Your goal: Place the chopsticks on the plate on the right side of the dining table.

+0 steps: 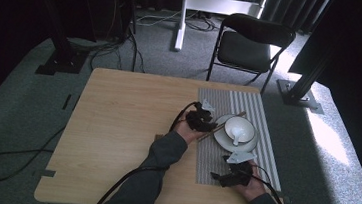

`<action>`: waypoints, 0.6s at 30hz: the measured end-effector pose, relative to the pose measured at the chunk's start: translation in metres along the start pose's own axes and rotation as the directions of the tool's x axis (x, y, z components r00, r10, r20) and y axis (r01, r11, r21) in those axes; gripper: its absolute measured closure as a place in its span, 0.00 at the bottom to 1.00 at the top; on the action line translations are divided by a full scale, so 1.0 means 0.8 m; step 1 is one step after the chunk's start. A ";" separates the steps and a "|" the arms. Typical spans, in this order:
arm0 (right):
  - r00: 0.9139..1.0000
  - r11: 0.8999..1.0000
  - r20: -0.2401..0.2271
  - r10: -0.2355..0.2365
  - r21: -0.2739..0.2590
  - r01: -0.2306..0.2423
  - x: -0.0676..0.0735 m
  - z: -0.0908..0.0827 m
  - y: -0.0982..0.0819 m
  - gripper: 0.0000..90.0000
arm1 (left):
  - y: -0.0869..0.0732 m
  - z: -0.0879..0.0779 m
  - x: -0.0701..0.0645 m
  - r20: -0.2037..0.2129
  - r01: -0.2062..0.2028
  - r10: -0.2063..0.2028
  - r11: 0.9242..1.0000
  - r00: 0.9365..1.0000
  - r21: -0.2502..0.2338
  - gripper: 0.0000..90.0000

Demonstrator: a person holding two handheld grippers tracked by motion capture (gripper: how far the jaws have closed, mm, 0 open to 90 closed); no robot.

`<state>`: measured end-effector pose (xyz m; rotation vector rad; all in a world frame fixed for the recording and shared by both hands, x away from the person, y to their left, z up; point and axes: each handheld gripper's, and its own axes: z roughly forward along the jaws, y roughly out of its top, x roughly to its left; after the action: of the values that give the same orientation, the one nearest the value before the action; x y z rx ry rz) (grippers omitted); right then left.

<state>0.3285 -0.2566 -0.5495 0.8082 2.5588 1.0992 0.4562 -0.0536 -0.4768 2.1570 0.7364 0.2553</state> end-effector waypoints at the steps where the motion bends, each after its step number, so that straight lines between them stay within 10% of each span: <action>1: 1.000 1.000 0.001 0.000 0.000 0.000 0.000 0.000 0.000 0.14 | -0.001 -0.002 0.000 -0.007 -0.001 0.001 1.000 1.000 0.000 0.67; 18: 1.000 1.000 0.000 0.000 -0.001 0.000 0.000 0.000 0.000 0.14 | -0.040 -0.028 -0.010 -0.032 0.035 -0.036 0.999 0.999 -0.012 0.59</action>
<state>0.3285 -0.2566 -0.5496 0.8081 2.5583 1.0998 0.4270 -0.0280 -0.4861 2.1316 0.7890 0.2754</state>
